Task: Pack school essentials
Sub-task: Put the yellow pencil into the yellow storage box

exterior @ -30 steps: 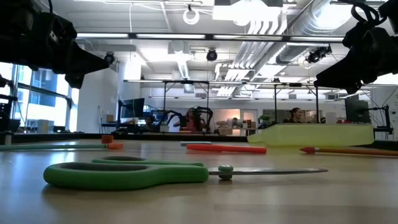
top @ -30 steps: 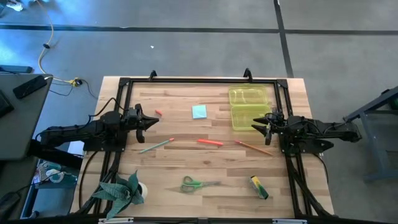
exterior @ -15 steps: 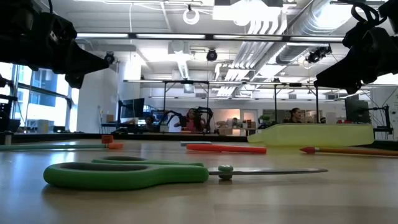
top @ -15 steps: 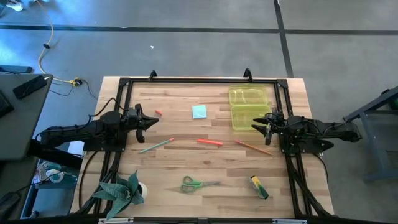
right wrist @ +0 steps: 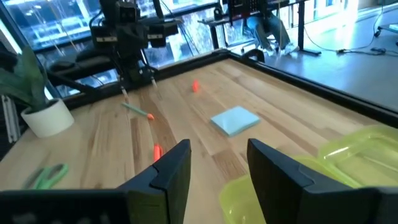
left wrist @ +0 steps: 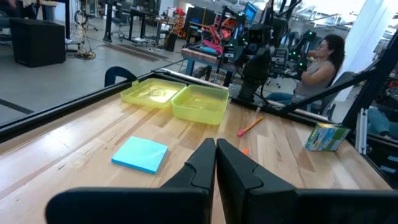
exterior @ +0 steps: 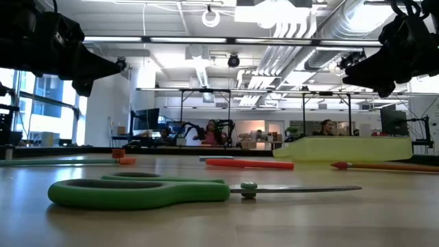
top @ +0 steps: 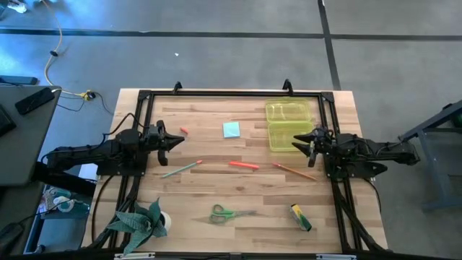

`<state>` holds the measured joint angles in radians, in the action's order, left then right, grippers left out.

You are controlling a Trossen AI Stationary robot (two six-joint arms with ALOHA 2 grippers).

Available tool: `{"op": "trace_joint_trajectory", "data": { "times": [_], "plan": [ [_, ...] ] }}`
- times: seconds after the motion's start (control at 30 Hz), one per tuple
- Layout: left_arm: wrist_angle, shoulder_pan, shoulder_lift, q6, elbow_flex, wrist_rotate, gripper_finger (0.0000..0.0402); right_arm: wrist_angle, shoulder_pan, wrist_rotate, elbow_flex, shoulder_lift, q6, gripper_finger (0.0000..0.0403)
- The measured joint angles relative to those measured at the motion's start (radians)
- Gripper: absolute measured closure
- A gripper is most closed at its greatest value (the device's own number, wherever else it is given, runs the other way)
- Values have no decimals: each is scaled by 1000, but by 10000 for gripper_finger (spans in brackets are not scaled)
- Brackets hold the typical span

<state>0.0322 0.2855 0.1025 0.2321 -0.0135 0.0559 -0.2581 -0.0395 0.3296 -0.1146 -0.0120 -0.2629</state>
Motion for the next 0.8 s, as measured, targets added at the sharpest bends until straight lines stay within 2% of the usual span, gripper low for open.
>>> {"op": "trace_joint_trajectory", "data": {
  "times": [0.3,0.4,0.53,0.8],
  "plan": [
    [39,0,0,42,0,0,397,10,0,4,0,0,-127,253],
    [39,0,0,48,0,0,397,12,0,19,0,0,-96,253],
    [45,0,0,22,0,0,397,55,0,91,0,0,-95,253],
    [48,0,0,26,0,0,397,83,0,85,-81,-36,-6,253]
  ]
}}
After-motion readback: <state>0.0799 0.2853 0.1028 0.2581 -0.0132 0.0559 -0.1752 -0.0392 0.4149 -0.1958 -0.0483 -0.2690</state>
